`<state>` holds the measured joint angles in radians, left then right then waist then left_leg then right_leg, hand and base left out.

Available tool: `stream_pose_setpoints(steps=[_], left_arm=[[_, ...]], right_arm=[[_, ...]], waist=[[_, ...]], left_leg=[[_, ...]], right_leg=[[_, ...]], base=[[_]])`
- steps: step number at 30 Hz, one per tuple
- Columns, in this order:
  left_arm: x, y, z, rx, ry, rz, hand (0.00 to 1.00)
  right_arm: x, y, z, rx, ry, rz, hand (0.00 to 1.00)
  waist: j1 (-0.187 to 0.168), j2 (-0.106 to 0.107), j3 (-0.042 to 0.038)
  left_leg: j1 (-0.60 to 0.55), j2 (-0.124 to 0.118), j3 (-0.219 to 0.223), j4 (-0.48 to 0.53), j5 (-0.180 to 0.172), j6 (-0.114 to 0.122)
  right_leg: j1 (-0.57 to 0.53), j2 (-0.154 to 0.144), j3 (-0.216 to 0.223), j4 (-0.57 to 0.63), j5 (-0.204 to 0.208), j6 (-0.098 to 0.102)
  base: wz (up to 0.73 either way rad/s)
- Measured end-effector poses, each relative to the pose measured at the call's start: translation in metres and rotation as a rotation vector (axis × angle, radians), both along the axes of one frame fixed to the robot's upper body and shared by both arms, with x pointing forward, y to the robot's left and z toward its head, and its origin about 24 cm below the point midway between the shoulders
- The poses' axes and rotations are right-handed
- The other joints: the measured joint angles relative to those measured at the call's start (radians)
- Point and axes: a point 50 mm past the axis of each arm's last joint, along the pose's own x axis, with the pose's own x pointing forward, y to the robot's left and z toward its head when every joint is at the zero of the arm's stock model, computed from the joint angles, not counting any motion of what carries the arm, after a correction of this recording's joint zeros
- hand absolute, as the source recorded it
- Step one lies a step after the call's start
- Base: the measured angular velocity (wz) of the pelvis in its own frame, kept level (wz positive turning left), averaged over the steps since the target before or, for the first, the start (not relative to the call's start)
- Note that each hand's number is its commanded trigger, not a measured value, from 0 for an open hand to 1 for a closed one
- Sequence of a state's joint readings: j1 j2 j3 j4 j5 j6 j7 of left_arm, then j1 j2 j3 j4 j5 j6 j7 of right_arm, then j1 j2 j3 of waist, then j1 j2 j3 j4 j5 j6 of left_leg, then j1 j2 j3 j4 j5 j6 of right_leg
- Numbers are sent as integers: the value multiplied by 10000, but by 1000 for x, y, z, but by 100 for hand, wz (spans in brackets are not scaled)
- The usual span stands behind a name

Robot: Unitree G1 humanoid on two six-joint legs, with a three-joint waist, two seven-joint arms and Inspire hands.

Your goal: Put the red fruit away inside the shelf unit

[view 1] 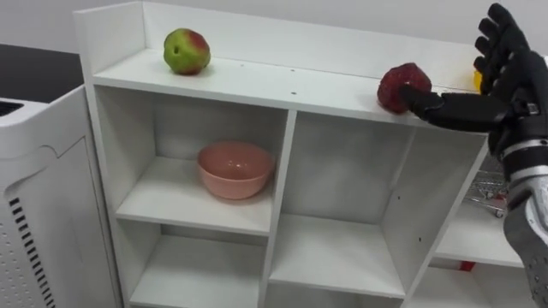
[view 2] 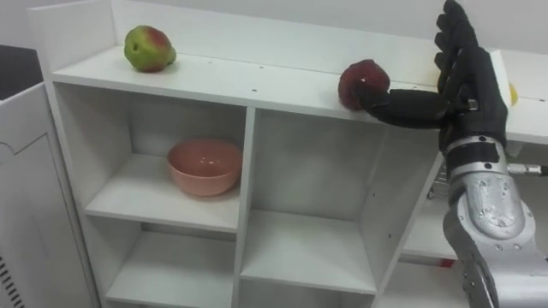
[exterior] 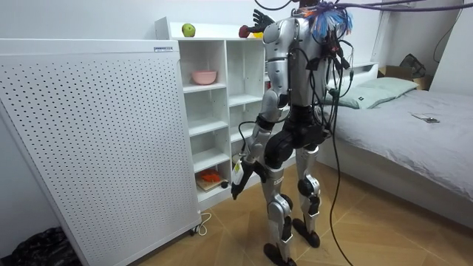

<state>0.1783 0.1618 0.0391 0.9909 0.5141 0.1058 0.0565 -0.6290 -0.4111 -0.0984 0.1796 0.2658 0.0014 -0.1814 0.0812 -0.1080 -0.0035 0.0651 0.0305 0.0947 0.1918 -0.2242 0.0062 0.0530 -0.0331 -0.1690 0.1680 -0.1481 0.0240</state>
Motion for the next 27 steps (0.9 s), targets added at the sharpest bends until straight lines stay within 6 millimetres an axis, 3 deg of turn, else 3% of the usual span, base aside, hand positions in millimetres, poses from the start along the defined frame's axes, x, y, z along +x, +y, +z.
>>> stream_pose_setpoints(steps=[12,15,17,18,27], left_arm=[[-3,9,2,274,240,273,0],[-1,9,3,270,171,255,0],[1,9,4,280,96,235,0],[1,9,4,279,68,226,0],[4,9,5,279,-21,211,0]], right_arm=[[13,-4,-17,-392,1311,415,0],[17,-7,-19,-580,1610,539,0],[18,-7,-19,-776,1720,635,93],[18,-7,-19,-921,1765,708,100],[18,-4,-17,-1607,1897,1216,100]], waist=[[20,-345,62],[31,-347,84],[40,-346,85],[40,-347,85],[14,-344,84]], left_leg=[[11,-3,-133,64,0,-1],[33,0,-142,82,-1,-1],[27,7,-147,83,-2,-4],[21,14,-146,71,-2,-7],[37,27,-139,88,7,-23]], right_leg=[[66,-14,-152,-2,0,0],[149,-18,-215,-1,0,0],[151,-14,-234,3,4,-7],[149,-8,-243,3,12,-19],[152,8,-258,4,19,-31]], base=[[3],[0],[0],[0],[0]])
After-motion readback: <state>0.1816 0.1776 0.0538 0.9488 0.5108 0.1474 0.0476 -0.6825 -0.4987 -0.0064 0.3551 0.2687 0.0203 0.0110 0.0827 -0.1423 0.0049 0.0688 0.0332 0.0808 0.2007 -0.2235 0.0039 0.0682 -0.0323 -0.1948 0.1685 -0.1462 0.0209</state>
